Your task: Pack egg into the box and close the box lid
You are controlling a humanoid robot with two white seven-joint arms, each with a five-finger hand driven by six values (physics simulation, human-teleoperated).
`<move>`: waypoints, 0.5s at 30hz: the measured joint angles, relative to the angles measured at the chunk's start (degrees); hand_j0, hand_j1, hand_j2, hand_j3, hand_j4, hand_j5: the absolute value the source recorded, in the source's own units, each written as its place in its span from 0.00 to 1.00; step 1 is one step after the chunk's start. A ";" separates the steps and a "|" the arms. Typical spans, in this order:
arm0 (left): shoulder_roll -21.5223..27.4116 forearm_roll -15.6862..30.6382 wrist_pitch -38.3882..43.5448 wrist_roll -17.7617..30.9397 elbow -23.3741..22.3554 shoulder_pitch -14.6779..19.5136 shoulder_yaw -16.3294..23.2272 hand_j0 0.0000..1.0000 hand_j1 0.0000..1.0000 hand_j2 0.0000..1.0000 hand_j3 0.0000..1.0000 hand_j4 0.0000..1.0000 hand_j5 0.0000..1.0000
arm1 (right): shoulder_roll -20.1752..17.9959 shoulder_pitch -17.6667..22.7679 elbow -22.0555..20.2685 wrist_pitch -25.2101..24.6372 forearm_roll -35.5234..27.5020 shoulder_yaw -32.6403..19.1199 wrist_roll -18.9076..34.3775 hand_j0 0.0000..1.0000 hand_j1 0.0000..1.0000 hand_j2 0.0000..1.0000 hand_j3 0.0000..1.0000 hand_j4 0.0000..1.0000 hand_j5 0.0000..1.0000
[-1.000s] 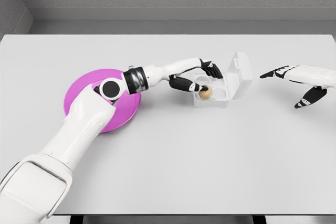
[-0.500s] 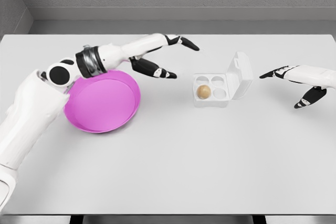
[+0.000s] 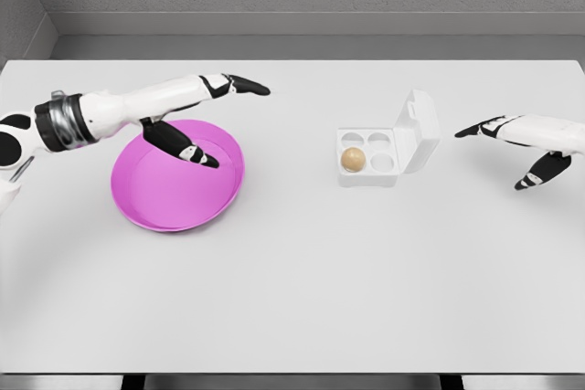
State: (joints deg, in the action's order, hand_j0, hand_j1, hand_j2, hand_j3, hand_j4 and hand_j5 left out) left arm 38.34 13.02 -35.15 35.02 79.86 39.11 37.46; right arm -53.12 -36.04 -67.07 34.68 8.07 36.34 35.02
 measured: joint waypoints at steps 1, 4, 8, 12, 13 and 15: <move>0.23 0.05 0.00 0.00 0.12 0.00 -0.05 1.00 1.00 1.00 1.00 1.00 1.00 | 0.00 -0.09 -0.11 0.02 0.01 -0.02 0.00 1.00 1.00 1.00 1.00 1.00 1.00; 0.58 0.14 0.01 0.00 0.31 -0.44 0.17 1.00 1.00 1.00 1.00 1.00 1.00 | -0.05 -0.44 -1.36 0.01 0.02 -0.06 0.00 1.00 1.00 1.00 1.00 1.00 1.00; 1.44 0.03 -0.01 0.00 0.33 -1.85 0.31 1.00 1.00 1.00 1.00 1.00 1.00 | 0.09 -1.41 -2.35 -0.01 0.00 -0.09 0.00 1.00 1.00 1.00 1.00 1.00 1.00; 1.96 -0.06 0.00 0.00 0.31 -2.02 0.35 1.00 1.00 1.00 1.00 1.00 1.00 | 1.18 -1.76 -2.61 0.00 0.01 0.12 0.00 1.00 1.00 1.00 1.00 1.00 1.00; 2.02 -0.07 0.00 0.00 0.30 -2.02 0.35 1.00 1.00 1.00 1.00 1.00 1.00 | 1.47 -1.76 -2.62 -0.01 0.01 0.23 0.00 1.00 1.00 1.00 1.00 1.00 1.00; 2.15 -0.10 0.00 0.00 0.28 -2.02 0.36 1.00 1.00 1.00 1.00 1.00 1.00 | 2.13 -1.76 -2.60 -0.01 0.02 0.62 0.00 1.00 1.00 1.00 1.00 1.00 1.00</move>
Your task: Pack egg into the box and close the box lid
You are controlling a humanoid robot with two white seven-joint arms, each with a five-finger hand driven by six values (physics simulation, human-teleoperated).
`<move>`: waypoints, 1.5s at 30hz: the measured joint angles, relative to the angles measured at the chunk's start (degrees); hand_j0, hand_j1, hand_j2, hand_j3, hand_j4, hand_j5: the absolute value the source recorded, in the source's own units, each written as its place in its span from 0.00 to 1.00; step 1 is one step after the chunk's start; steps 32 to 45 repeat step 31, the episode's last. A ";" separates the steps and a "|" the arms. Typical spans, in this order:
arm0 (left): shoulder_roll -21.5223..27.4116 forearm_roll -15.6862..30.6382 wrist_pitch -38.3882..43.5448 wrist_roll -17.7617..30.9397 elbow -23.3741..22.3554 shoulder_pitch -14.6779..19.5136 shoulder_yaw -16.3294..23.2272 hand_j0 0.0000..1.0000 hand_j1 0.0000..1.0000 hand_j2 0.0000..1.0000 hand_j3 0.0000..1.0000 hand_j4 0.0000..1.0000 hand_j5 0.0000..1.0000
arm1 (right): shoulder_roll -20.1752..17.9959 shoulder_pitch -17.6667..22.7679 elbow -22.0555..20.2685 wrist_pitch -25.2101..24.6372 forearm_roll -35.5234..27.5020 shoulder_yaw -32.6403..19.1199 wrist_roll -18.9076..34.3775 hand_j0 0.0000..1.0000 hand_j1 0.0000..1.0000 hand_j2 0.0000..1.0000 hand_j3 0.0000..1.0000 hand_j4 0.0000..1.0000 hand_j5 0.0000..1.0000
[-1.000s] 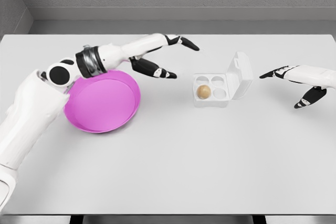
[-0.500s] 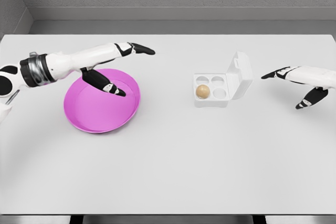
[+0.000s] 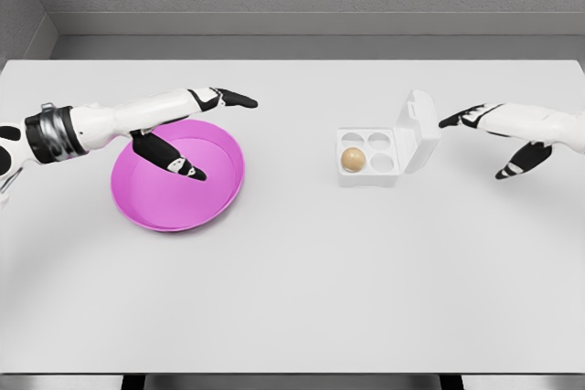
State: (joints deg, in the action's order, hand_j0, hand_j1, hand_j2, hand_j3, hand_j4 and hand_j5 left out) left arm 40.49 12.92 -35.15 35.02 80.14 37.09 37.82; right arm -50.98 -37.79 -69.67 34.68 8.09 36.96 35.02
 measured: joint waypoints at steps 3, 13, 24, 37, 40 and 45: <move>0.16 -0.02 0.00 0.00 -0.07 0.00 0.00 1.00 1.00 1.00 1.00 1.00 1.00 | 0.55 -0.26 -0.06 -0.01 -0.03 0.41 0.00 1.00 1.00 1.00 1.00 1.00 1.00; 0.25 -0.18 0.00 0.00 -0.31 0.09 0.01 1.00 1.00 1.00 1.00 1.00 1.00 | 0.93 -0.88 -4.57 -0.13 0.03 0.68 0.00 1.00 1.00 1.00 1.00 1.00 1.00; 0.83 -0.31 0.00 0.00 -1.17 0.26 0.02 1.00 1.00 1.00 1.00 1.00 1.00 | 5.26 -5.54 -7.23 -0.34 -0.03 6.04 0.00 1.00 1.00 1.00 1.00 1.00 1.00; 0.86 -0.40 0.00 0.00 -2.55 0.26 0.01 1.00 1.00 1.00 1.00 1.00 1.00 | 2.43 -4.92 -5.72 -0.08 0.02 2.04 0.00 1.00 1.00 1.00 1.00 1.00 1.00; 0.86 -0.40 0.00 0.00 -2.55 0.26 0.01 1.00 1.00 1.00 1.00 1.00 1.00 | 2.43 -4.92 -5.72 -0.08 0.02 2.04 0.00 1.00 1.00 1.00 1.00 1.00 1.00; 0.86 -0.40 0.00 0.00 -2.55 0.26 0.01 1.00 1.00 1.00 1.00 1.00 1.00 | 2.43 -4.92 -5.72 -0.08 0.02 2.04 0.00 1.00 1.00 1.00 1.00 1.00 1.00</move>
